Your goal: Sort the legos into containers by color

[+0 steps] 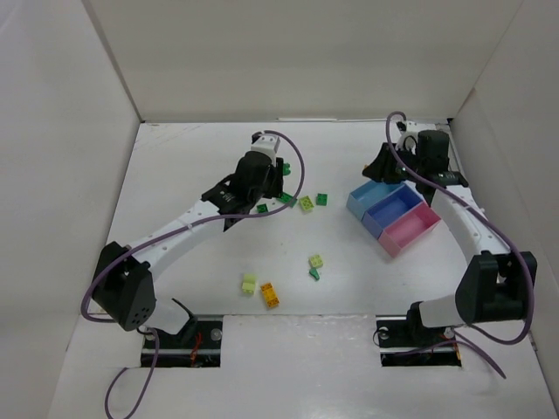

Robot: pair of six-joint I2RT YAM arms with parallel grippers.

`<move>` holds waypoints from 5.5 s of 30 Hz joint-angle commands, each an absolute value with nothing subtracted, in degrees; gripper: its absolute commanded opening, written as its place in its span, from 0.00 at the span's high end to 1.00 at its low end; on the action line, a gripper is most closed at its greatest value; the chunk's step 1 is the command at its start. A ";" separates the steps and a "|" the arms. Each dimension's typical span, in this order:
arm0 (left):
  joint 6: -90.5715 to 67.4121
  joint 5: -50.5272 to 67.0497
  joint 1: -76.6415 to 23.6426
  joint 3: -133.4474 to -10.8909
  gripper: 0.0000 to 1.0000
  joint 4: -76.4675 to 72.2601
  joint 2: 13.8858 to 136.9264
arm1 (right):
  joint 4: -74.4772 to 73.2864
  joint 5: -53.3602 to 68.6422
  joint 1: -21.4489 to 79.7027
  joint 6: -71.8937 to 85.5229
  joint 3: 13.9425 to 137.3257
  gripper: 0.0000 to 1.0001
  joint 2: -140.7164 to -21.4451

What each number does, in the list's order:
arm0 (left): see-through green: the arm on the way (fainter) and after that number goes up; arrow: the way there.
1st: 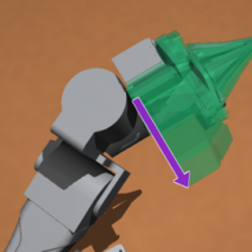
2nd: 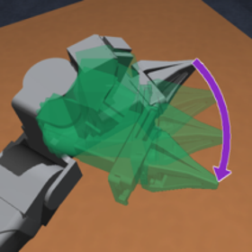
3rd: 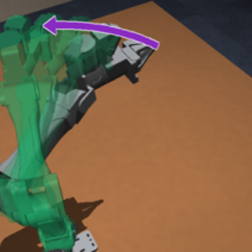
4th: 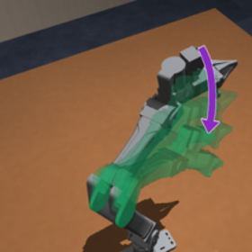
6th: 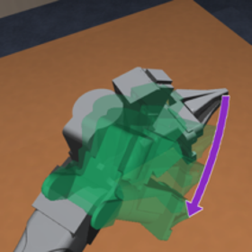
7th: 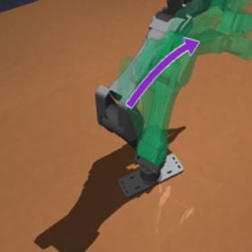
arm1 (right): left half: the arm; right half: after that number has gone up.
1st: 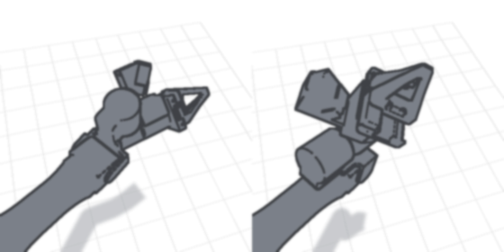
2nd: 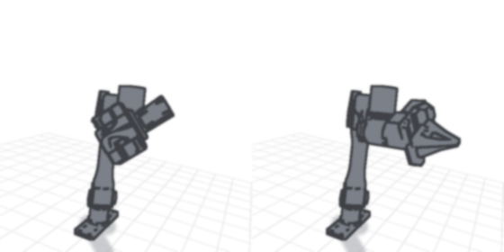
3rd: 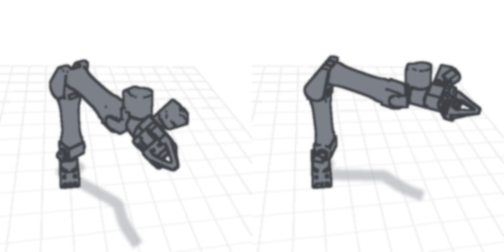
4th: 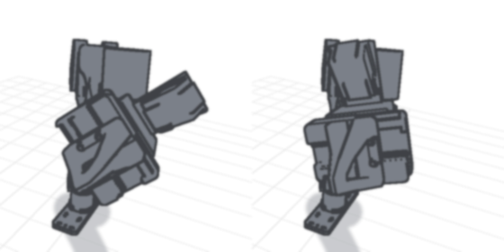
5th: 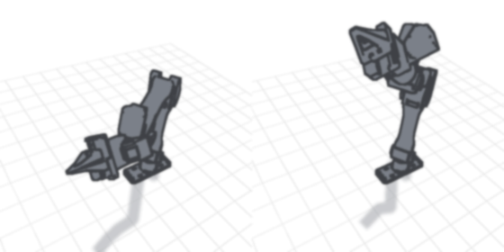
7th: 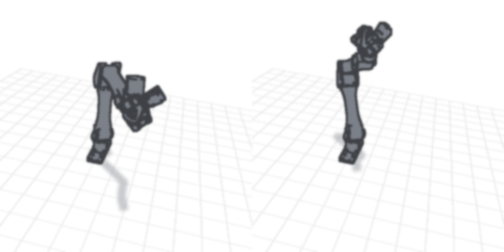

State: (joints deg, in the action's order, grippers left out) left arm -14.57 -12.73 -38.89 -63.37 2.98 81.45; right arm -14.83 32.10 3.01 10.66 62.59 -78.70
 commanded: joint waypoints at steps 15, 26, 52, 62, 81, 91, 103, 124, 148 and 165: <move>-12.30 -7.73 -40.78 -67.32 1.00 2.72 82.71 | -18.55 5.80 2.72 9.49 69.35 0.64 -91.66; -10.11 -5.28 -41.84 -67.94 1.00 2.11 83.23 | -18.37 12.97 5.71 5.11 70.14 0.31 -88.78; -9.49 -1.85 -44.65 -68.47 1.00 -1.49 82.18 | -2.46 42.80 22.68 13.18 72.07 0.40 -86.22; -13.70 -10.01 -45.18 -69.52 1.00 0.25 82.79 | -2.46 42.19 20.14 14.33 68.13 0.95 -84.12; -13.98 -7.21 -39.64 -67.50 1.00 1.15 81.91 | -22.22 11.99 -0.09 10.28 60.20 0.96 -76.28; -11.08 -2.64 -39.64 -66.88 1.00 1.14 81.30 | -27.59 -0.79 -0.09 14.68 58.45 0.89 -78.05; -7.56 1.93 -39.64 -66.88 1.00 1.14 81.91 | -23.03 4.48 -0.09 12.66 56.25 0.59 -79.28; 3.86 13.97 -44.47 -67.94 1.00 -0.53 81.91 | -5.63 39.29 13.69 6.94 59.05 0.15 -68.99; 6.50 25.22 -47.29 -122.24 1.00 14.76 125.84 | -32.87 -18.02 -2.11 15.47 60.64 0.09 -45.70; 0.62 22.77 -49.04 -128.67 0.92 12.22 137.54 | -35.68 -16.44 -2.64 13.80 60.12 0.09 -47.81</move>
State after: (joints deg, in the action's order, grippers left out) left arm 2.24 24.18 -48.82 -125.34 14.11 136.44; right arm -35.09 -16.19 -2.28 14.72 58.46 -48.75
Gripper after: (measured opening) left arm 0.389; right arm 0.908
